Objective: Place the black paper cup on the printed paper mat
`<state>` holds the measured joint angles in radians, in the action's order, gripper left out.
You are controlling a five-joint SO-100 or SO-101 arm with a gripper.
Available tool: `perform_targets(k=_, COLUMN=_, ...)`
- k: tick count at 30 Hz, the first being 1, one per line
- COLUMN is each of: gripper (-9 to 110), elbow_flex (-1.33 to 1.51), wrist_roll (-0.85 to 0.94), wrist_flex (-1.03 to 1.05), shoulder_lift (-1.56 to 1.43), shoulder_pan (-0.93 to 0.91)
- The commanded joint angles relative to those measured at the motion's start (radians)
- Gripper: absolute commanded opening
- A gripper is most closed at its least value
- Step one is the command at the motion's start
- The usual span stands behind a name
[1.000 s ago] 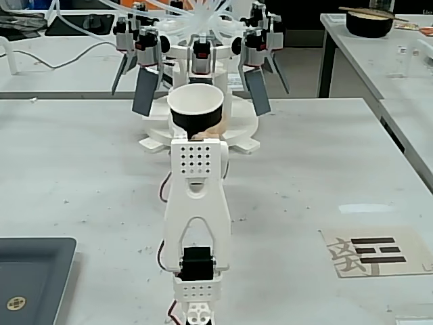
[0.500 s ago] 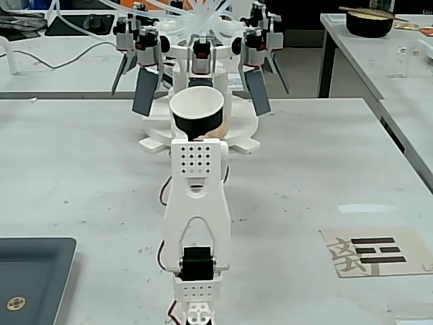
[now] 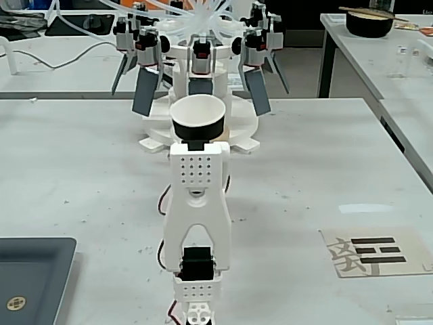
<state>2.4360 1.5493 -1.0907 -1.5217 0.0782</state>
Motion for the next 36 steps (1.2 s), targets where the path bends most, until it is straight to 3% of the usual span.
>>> perform_targets(k=1, gripper=5, elbow_flex=0.066, wrist_roll=-0.008, wrist_flex=-0.026, shoulder_lift=-0.138, shoulder_pan=-0.009)
perform_targets(k=27, gripper=3, elbow_flex=0.606, wrist_roll=-0.008, wrist_flex=-0.120, shoulder_lift=-0.581, shoulder_pan=-0.018)
perform_targets(k=36, gripper=3, elbow_flex=0.653, wrist_roll=0.002, wrist_flex=-0.137, shoulder_lift=-0.612, shoulder_pan=-0.126)
